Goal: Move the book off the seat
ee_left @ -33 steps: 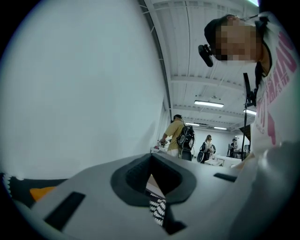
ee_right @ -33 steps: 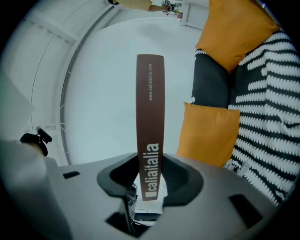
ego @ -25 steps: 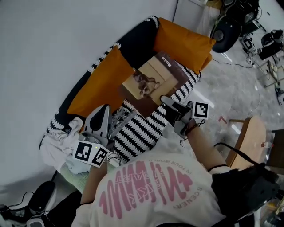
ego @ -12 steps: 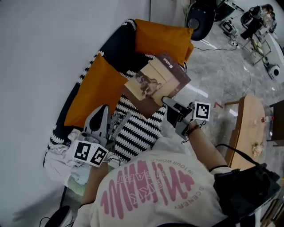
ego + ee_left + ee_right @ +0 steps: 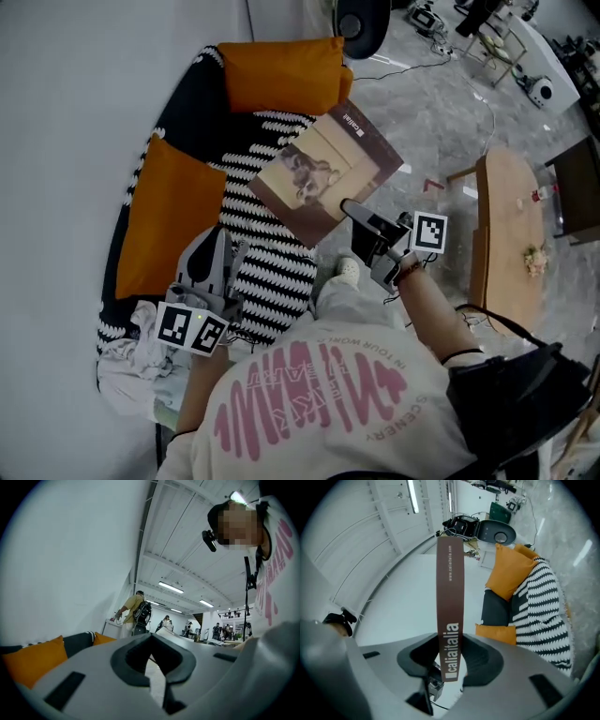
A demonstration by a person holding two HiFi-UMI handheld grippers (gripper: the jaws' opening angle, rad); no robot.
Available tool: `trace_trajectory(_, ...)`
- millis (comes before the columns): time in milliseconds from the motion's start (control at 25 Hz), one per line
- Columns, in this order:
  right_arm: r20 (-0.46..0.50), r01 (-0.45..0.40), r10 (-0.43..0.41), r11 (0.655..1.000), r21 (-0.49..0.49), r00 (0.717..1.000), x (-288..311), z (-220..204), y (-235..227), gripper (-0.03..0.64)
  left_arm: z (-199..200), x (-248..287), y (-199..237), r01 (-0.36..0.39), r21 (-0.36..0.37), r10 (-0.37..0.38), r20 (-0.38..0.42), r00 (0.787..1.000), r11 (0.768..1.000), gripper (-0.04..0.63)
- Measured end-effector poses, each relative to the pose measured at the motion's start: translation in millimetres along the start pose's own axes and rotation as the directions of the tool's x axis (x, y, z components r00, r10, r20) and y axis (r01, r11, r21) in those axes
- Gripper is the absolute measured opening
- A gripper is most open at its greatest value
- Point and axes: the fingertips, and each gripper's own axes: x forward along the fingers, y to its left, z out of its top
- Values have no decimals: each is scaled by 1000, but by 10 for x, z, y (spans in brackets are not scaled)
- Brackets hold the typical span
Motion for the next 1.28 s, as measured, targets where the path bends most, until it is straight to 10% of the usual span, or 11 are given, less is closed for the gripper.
trace_trajectory(600, 289, 79, -65, 996, -37, 955, -1734, 976, 76, 158, -27, 1330, -1183, 210, 8, -210, -58, 976, 978, 8)
trace_trajectory(1280, 644, 205, -151, 979, -9, 750, -4058, 1590, -133, 158, -758, 2779, -2963, 564, -13, -560, -141, 817, 826, 8)
